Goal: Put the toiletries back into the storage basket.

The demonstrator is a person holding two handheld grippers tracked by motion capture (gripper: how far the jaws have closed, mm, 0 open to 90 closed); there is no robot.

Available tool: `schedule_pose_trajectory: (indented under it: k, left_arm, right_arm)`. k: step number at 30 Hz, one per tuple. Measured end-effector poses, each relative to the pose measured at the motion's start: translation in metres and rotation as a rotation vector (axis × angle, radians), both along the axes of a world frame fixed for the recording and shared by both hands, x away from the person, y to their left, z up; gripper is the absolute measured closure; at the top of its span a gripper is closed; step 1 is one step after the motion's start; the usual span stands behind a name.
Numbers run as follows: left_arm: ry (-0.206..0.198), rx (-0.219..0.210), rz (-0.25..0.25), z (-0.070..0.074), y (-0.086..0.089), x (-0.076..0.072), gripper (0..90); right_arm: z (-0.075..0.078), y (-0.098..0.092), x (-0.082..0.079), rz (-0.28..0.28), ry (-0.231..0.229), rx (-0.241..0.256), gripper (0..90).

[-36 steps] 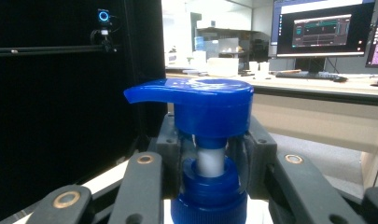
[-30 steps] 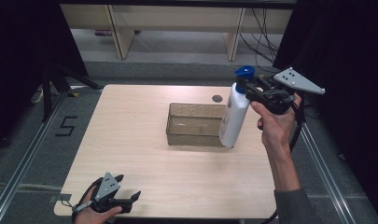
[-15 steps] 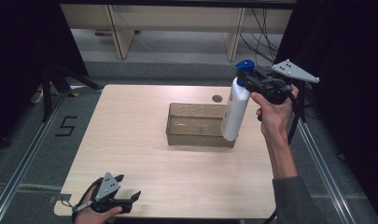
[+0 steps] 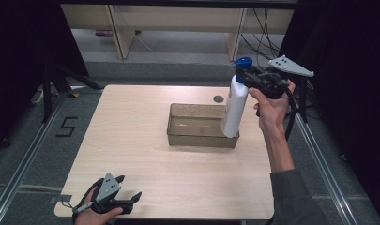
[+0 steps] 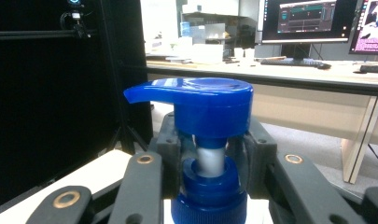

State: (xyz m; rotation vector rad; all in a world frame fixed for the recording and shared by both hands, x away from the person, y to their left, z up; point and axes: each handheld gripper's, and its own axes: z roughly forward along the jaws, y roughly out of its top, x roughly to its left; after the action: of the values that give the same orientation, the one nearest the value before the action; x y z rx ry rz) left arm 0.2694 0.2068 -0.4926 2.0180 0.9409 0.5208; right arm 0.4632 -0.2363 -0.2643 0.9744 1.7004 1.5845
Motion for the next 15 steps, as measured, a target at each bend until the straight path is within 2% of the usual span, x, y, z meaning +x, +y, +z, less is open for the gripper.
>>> schedule_pose_trajectory:
  k: [3,4,9,11,15]
  left_arm:
    - [0.0,0.0,0.002,0.0,0.0,0.0,16.2]
    - [0.0,-0.002,0.0,0.0,0.0,0.0,16.2]
    - [0.001,-0.002,0.0,0.0,0.0,0.0,16.2]
    - [0.001,-0.017,0.011,0.0,0.0,0.0,16.2]
    - [0.001,-0.015,0.012,0.0,0.0,0.0,16.2]
  right_arm:
    - [-0.001,0.001,0.003,-0.003,-0.004,0.003,66.3]
    - [-0.003,0.001,0.006,-0.002,0.012,0.007,66.3]
    - [-0.006,0.002,0.011,-0.015,0.021,0.009,66.3]
    - [-0.007,0.002,0.014,-0.012,0.019,0.012,66.3]
    - [-0.009,0.001,0.019,-0.022,0.012,0.001,66.2]
